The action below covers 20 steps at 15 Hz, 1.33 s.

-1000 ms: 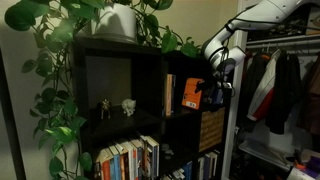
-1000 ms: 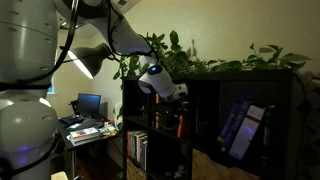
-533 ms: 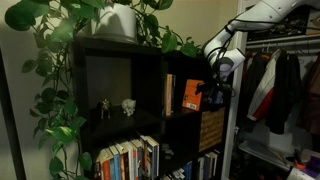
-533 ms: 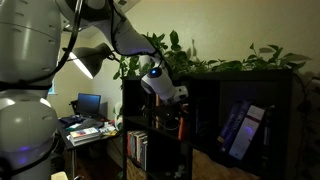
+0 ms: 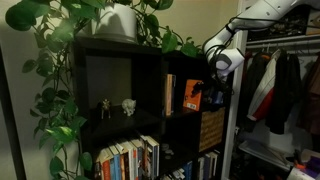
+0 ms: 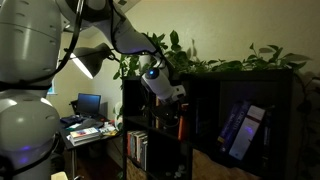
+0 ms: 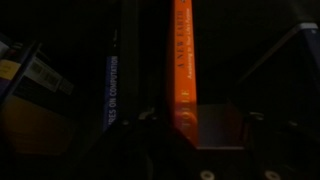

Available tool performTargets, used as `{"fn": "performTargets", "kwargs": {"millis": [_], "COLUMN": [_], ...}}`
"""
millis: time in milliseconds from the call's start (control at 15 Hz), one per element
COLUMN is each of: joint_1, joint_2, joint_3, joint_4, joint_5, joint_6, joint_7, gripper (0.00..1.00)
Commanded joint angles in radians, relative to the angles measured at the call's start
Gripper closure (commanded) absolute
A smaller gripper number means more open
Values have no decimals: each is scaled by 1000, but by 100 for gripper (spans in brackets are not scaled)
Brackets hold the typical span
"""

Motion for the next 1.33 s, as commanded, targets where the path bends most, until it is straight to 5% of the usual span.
{"fn": "performTargets", "kwargs": {"millis": [0, 667, 733, 1133, 1267], "joint_1": [36, 151, 165, 222, 241], "joint_2": [-23, -27, -24, -13, -11], "joint_3": [-69, -251, -274, -381, -401], "joint_4": [30, 30, 30, -4, -22], "joint_5": [100, 360, 401, 615, 552], "joint_6": [1, -45, -60, -143, -163], "joint_7": [-180, -514, -549, -727, -663], "gripper": [4, 0, 25, 60, 73]}}
